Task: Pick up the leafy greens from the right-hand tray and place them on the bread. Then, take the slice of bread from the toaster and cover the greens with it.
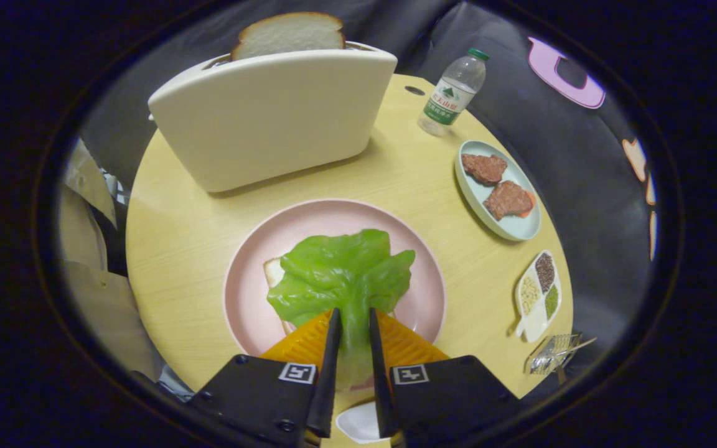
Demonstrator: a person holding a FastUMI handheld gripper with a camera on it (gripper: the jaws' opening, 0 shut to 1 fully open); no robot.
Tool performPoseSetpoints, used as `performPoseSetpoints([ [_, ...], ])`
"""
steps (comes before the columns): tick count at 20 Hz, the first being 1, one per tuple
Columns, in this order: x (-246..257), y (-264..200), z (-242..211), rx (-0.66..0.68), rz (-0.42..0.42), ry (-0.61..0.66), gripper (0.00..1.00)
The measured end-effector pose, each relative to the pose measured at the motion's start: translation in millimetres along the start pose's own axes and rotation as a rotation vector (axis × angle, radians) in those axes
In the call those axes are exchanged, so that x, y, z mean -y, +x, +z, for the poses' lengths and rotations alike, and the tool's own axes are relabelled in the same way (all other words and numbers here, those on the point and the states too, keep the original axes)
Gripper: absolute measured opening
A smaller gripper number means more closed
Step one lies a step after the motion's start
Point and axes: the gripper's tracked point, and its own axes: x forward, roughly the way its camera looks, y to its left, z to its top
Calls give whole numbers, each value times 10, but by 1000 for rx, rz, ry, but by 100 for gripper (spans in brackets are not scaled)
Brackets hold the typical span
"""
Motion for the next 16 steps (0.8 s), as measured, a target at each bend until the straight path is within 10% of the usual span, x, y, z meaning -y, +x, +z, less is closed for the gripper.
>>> performPoseSetpoints([
  [7, -15, -244, 112, 24, -51, 37, 97],
  [16, 37, -855, 884, 144, -132, 239, 99],
])
